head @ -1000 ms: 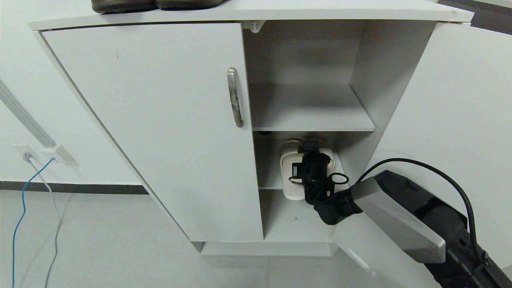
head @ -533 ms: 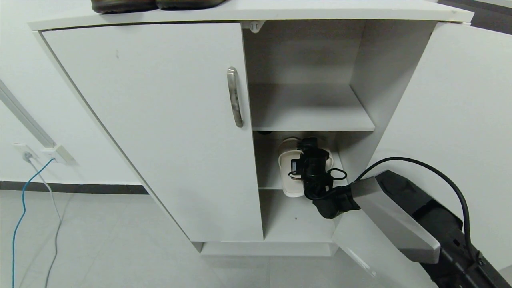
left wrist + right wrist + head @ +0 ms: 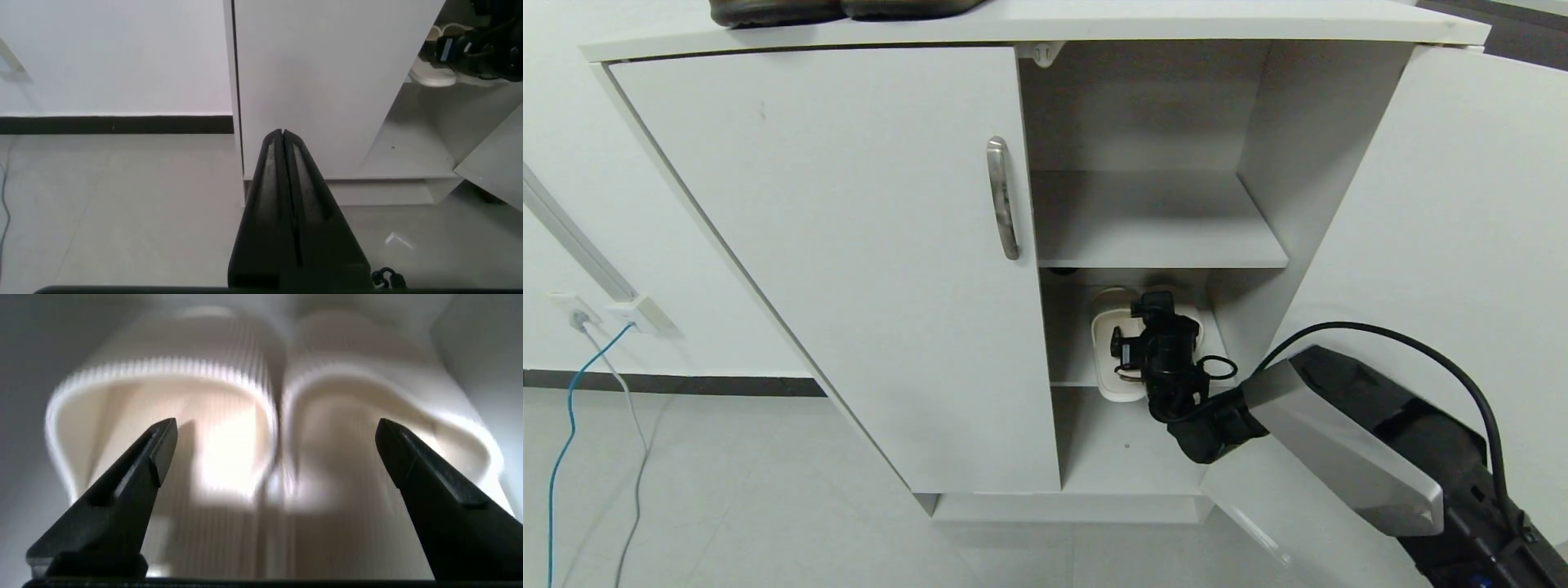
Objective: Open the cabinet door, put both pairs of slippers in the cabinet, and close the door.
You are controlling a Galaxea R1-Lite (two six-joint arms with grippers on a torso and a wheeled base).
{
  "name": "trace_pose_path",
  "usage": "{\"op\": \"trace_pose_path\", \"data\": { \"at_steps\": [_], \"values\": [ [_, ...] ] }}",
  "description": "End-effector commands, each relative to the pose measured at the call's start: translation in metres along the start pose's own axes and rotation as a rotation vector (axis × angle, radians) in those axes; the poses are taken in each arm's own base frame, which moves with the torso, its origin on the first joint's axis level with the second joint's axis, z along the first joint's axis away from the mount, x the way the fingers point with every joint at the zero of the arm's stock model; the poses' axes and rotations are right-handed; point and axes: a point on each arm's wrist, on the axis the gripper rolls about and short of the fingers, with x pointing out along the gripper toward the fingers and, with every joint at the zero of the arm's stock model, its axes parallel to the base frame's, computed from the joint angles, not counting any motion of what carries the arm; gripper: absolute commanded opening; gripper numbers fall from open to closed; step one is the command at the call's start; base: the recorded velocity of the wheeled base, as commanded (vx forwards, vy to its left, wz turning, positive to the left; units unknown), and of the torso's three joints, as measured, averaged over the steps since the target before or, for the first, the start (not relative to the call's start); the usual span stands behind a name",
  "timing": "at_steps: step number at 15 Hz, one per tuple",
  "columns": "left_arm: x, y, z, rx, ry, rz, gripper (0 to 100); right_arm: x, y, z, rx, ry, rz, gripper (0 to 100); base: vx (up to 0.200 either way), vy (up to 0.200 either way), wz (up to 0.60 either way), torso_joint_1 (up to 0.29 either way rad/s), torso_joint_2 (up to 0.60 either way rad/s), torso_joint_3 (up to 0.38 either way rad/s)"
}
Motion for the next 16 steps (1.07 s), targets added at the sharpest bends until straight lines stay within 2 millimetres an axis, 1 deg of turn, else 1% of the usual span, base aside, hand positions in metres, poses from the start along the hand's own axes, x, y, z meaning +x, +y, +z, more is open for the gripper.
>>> {"op": "trace_pose_path", "data": {
  "at_steps": [1, 3, 4, 5, 6, 7, 8, 10, 11, 12, 13, 15, 16],
  "values": [
    [0.0, 0.0, 0.0, -0.003, 0.002, 0.002, 0, -0.027, -0.006, 0.022, 0.007, -0.013, 0.014, 100, 0.0, 0.0, 0.0, 0.0, 0.0, 0.0],
    [0.0, 0.0, 0.0, -0.001, 0.002, 0.001, 0, -0.05, -0.015, 0.027, 0.004, -0.008, 0.024, 100, 0.0, 0.0, 0.0, 0.0, 0.0, 0.0],
    [0.0, 0.0, 0.0, -0.001, 0.002, 0.002, 0, -0.059, -0.018, 0.028, 0.0, -0.003, 0.031, 100, 0.0, 0.0, 0.0, 0.0, 0.0, 0.0],
    [0.0, 0.0, 0.0, -0.001, 0.001, 0.002, 0, -0.081, -0.022, 0.032, -0.006, 0.007, 0.047, 100, 0.0, 0.0, 0.0, 0.0, 0.0, 0.0],
    [0.0, 0.0, 0.0, -0.003, 0.001, 0.001, 0, -0.088, -0.024, 0.033, -0.007, 0.008, 0.051, 100, 0.0, 0.0, 0.0, 0.0, 0.0, 0.0],
    [0.0, 0.0, 0.0, -0.001, 0.001, 0.002, 0, -0.108, -0.026, 0.035, -0.016, 0.019, 0.043, 100, 0.0, 0.0, 0.0, 0.0, 0.0, 0.0],
    [0.0, 0.0, 0.0, -0.003, 0.002, 0.002, 0, -0.118, -0.027, 0.037, -0.02, 0.023, 0.04, 100, 0.0, 0.0, 0.0, 0.0, 0.0, 0.0],
    [0.0, 0.0, 0.0, -0.003, 0.001, 0.001, 0, -0.15, -0.027, 0.041, -0.028, 0.031, 0.08, 100, 0.0, 0.0, 0.0, 0.0, 0.0, 0.0],
    [0.0, 0.0, 0.0, -0.003, 0.002, 0.001, 0, -0.16, -0.027, 0.043, -0.024, 0.035, 0.096, 100, 0.0, 0.0, 0.0, 0.0, 0.0, 0.0],
    [0.0, 0.0, 0.0, -0.006, 0.001, 0.001, 0, -0.171, -0.026, 0.047, -0.015, 0.04, 0.119, 100, -0.2, 0.0, 0.0, 0.002, 0.0, 0.007],
    [0.0, 0.0, 0.001, -0.007, -0.001, 0.001, 0, -0.178, -0.026, 0.048, -0.015, 0.048, 0.129, 100, -0.2, 0.0, 0.0, -0.002, 0.0, 0.002],
    [0.0, 0.0, 0.001, -0.006, -0.001, 0.001, 0, -0.181, -0.025, 0.048, -0.018, 0.05, 0.137, 100, -0.2, 0.0, 0.0, -0.005, 0.0, 0.005],
    [0.0, 0.0, 0.0, -0.007, 0.001, 0.001, 0, -0.181, -0.025, 0.048, -0.017, 0.05, 0.139, 100, 0.0, 0.0, 0.0, 0.0, 0.0, 0.0]
  ]
}}
